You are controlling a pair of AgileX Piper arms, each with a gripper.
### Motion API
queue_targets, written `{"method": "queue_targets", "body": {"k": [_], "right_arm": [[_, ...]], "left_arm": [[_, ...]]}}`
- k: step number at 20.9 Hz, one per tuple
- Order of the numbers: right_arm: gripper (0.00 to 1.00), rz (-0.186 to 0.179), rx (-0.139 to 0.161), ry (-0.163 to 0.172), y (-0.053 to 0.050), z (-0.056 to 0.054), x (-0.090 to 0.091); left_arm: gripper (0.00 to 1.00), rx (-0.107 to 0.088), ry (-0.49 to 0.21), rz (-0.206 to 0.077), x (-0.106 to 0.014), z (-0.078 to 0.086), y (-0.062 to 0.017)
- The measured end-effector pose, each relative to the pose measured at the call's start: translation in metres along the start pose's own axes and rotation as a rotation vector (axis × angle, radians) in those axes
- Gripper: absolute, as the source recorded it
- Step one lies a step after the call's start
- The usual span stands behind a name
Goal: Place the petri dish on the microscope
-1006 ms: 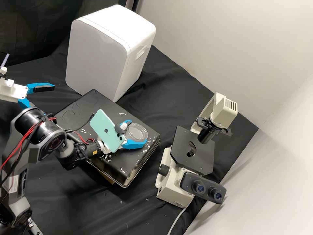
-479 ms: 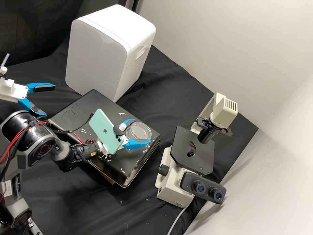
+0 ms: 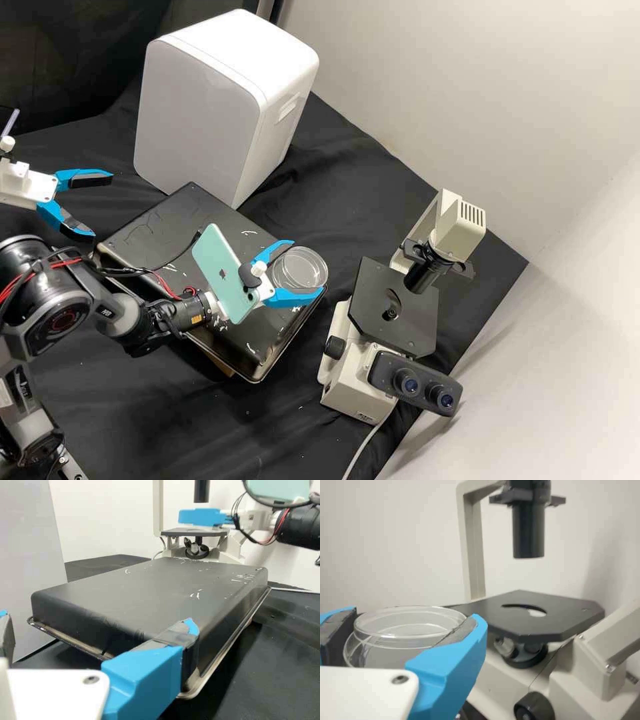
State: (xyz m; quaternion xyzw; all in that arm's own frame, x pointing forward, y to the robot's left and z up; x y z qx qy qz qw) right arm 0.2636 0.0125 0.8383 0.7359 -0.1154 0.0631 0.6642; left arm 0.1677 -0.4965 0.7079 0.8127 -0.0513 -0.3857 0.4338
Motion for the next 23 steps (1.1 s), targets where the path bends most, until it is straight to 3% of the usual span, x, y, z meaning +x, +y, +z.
{"method": "queue_targets", "body": {"k": [4, 9, 12, 15, 23], "right_arm": [[0.00, 0.031, 0.018, 0.014, 0.009, -0.004, 0.003], [0.00, 0.045, 0.023, 0.039, 0.014, -0.011, 0.014], [0.00, 0.064, 0.025, 0.041, 0.017, -0.012, 0.024], [0.00, 0.065, 0.027, 0.028, 0.016, -0.011, 0.036], [0.00, 0.092, 0.006, -0.009, 0.020, -0.001, 0.060]], "left_arm": [[1.00, 0.000, 0.000, 0.000, 0.000, 0.000, 0.0000], [1.00, 0.002, 0.000, 0.000, 0.000, 0.000, 0.0000], [1.00, 0.026, 0.000, 0.000, 0.000, 0.000, 0.0000], [1.00, 0.037, 0.000, 0.000, 0.000, 0.000, 0.0000], [1.00, 0.037, 0.000, 0.000, 0.000, 0.000, 0.0000]]}}
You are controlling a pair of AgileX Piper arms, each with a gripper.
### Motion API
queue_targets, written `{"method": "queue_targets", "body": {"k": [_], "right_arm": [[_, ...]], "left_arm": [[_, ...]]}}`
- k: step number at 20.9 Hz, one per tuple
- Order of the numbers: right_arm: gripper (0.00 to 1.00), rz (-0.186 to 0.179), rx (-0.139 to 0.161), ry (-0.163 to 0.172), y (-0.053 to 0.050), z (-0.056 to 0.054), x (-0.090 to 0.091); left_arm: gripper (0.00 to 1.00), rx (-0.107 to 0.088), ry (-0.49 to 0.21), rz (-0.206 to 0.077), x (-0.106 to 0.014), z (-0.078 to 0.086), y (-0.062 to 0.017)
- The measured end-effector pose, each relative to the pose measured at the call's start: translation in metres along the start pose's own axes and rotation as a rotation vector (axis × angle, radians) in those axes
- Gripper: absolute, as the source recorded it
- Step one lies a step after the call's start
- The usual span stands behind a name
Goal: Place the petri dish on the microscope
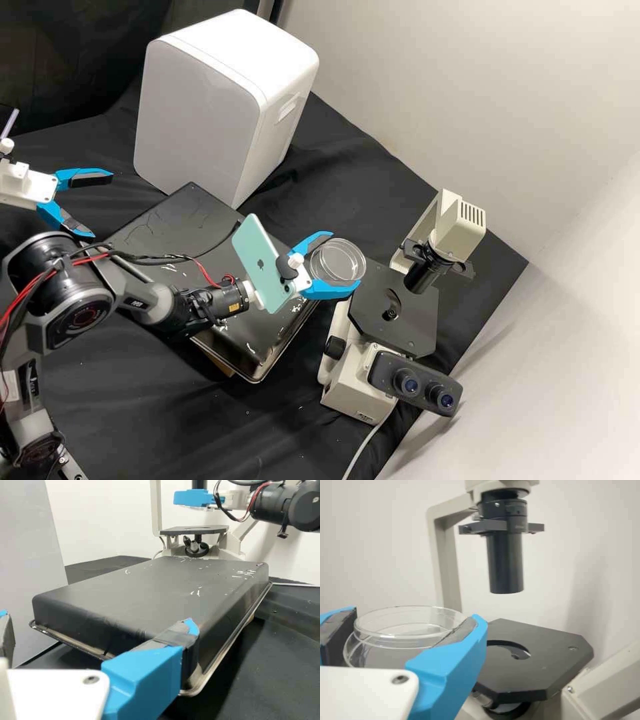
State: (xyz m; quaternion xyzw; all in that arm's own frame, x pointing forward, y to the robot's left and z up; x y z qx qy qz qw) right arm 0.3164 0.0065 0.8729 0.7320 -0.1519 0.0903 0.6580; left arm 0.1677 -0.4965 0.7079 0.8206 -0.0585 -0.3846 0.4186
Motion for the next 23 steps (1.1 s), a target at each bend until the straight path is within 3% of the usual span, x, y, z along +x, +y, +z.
{"method": "queue_targets", "body": {"k": [5, 7, 11, 15, 23], "right_arm": [[0.00, 0.004, -0.012, -0.050, -0.001, 0.010, 0.011], [0.00, -0.003, -0.030, -0.064, -0.004, 0.016, 0.014], [0.00, -0.032, -0.048, -0.127, -0.011, 0.030, 0.021], [0.00, -0.020, -0.081, -0.137, -0.011, 0.036, 0.031], [0.00, 0.004, -0.104, -0.170, -0.008, 0.048, 0.040]], "left_arm": [[1.00, -0.001, -0.001, 0.000, 0.000, 0.001, -0.0001], [1.00, -0.001, -0.003, 0.000, 0.000, 0.001, -0.0001], [1.00, -0.001, -0.002, 0.000, 0.000, 0.001, -0.0001], [1.00, -0.002, 0.000, -0.005, 0.001, 0.001, -0.0013], [1.00, -0.006, 0.008, -0.005, 0.001, 0.000, -0.0015]]}}
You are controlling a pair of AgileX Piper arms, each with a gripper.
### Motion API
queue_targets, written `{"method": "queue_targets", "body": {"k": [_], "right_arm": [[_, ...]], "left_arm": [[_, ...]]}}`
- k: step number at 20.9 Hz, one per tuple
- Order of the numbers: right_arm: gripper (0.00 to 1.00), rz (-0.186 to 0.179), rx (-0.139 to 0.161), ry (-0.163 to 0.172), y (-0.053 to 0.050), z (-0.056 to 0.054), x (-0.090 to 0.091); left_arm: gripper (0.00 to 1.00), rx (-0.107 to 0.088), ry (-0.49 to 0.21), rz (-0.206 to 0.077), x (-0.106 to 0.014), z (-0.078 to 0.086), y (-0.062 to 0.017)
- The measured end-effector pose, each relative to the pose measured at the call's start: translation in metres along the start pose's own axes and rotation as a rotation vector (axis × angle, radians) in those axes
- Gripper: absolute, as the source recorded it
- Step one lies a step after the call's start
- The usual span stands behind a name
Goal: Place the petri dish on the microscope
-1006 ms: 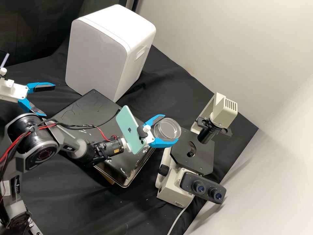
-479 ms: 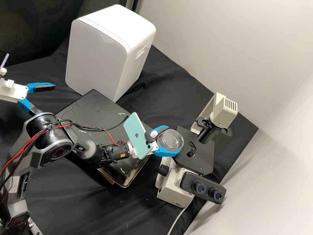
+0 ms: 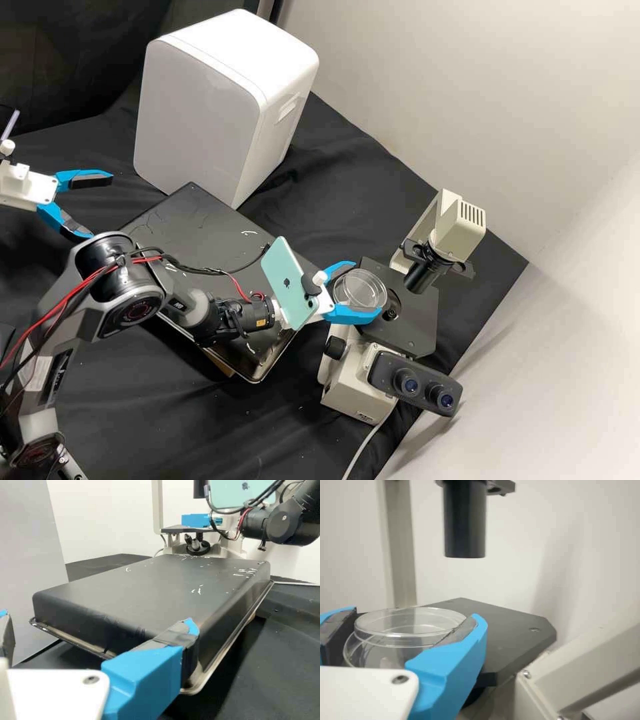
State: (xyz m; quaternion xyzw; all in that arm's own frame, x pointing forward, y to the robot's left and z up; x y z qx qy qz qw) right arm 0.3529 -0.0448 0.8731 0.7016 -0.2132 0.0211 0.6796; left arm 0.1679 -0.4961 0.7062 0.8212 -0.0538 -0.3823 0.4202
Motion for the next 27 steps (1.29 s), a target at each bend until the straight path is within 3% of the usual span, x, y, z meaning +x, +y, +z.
{"method": "queue_targets", "body": {"k": [4, 11, 13, 16, 22, 27], "right_arm": [[0.00, 0.026, 0.000, -0.010, 0.006, 0.005, 0.008], [0.00, 0.023, -0.004, -0.026, 0.000, 0.013, 0.018], [0.00, 0.023, -0.025, -0.027, -0.001, 0.014, 0.021], [0.00, 0.031, -0.034, -0.026, -0.003, 0.015, 0.028], [0.00, 0.054, -0.079, -0.021, -0.015, 0.011, 0.039], [0.00, 0.059, -0.081, -0.018, -0.017, 0.010, 0.041]], "left_arm": [[1.00, -0.001, 0.001, 0.000, 0.000, 0.000, 0.0000], [1.00, 0.001, 0.001, -0.003, 0.000, 0.000, -0.0006], [1.00, 0.001, 0.001, -0.003, 0.000, 0.000, -0.0006], [1.00, 0.000, 0.001, -0.005, 0.000, 0.000, -0.0010], [1.00, -0.001, 0.002, -0.007, 0.001, 0.000, -0.0015], [1.00, 0.001, 0.001, 0.001, 0.003, -0.001, 0.0005]]}}
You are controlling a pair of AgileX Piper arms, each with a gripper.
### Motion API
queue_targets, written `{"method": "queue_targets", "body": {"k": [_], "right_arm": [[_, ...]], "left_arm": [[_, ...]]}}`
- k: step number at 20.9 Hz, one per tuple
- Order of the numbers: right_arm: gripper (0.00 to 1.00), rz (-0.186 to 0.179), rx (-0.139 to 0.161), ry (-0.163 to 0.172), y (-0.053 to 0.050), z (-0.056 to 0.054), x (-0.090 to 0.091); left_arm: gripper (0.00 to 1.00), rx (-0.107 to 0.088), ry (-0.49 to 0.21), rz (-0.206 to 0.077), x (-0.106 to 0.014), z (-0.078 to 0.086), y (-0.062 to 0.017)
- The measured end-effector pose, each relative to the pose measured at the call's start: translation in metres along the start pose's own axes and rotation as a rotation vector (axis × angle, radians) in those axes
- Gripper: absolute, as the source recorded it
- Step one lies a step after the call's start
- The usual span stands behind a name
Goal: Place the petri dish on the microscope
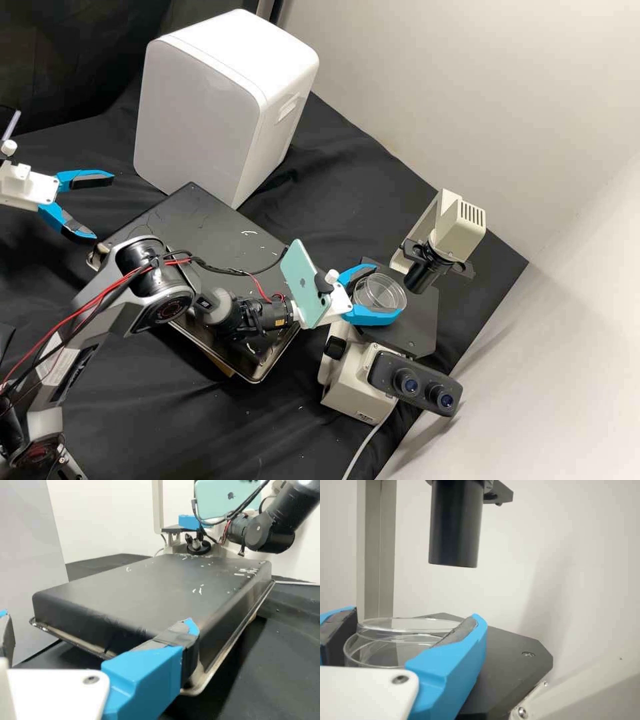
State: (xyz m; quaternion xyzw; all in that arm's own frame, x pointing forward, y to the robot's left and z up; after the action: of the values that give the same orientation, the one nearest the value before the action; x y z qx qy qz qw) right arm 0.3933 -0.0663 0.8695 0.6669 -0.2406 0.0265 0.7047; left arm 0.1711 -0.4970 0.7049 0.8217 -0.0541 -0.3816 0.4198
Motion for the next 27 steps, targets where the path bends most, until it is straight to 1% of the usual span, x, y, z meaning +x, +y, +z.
{"method": "queue_targets", "body": {"k": [1, 3, 5, 7, 9, 14, 15, 16, 18, 22, 27], "right_arm": [[0.00, 0.002, -0.002, 0.001, -0.001, 0.000, 0.001], [0.00, 0.003, -0.016, 0.002, -0.002, 0.001, 0.003], [0.00, 0.006, -0.021, 0.004, -0.004, 0.001, 0.005], [0.00, 0.016, -0.026, 0.009, -0.005, 0.002, 0.006], [0.00, 0.030, -0.043, 0.015, -0.006, 0.004, 0.006], [0.00, 0.048, -0.055, 0.018, -0.008, 0.008, 0.007], [1.00, 0.050, -0.055, 0.016, -0.008, 0.009, 0.007], [1.00, 0.055, -0.055, 0.013, -0.007, 0.009, 0.008], [1.00, 0.059, -0.071, 0.005, -0.007, 0.011, 0.009], [1.00, 0.058, -0.086, 0.002, -0.007, 0.011, 0.009], [1.00, 0.058, -0.088, 0.002, -0.007, 0.011, 0.009]], "left_arm": [[1.00, -0.002, 0.002, -0.002, 0.000, 0.000, -0.0005], [1.00, -0.004, 0.005, -0.004, 0.000, 0.000, -0.0011], [1.00, -0.007, 0.006, -0.006, 0.001, 0.000, -0.0016], [1.00, -0.010, 0.010, -0.004, 0.001, 0.000, -0.0015], [1.00, -0.011, 0.012, -0.008, 0.001, 0.000, -0.0024], [1.00, -0.012, 0.012, -0.010, 0.001, 0.000, -0.0026], [1.00, -0.012, 0.012, -0.010, 0.001, 0.000, -0.0026], [1.00, -0.013, 0.014, -0.009, 0.001, 0.000, -0.0026], [1.00, -0.013, 0.015, -0.007, 0.001, -0.001, -0.0022], [1.00, -0.013, 0.015, -0.007, 0.001, -0.001, -0.0022], [1.00, -0.012, 0.014, -0.003, 0.002, -0.001, -0.0012]]}}
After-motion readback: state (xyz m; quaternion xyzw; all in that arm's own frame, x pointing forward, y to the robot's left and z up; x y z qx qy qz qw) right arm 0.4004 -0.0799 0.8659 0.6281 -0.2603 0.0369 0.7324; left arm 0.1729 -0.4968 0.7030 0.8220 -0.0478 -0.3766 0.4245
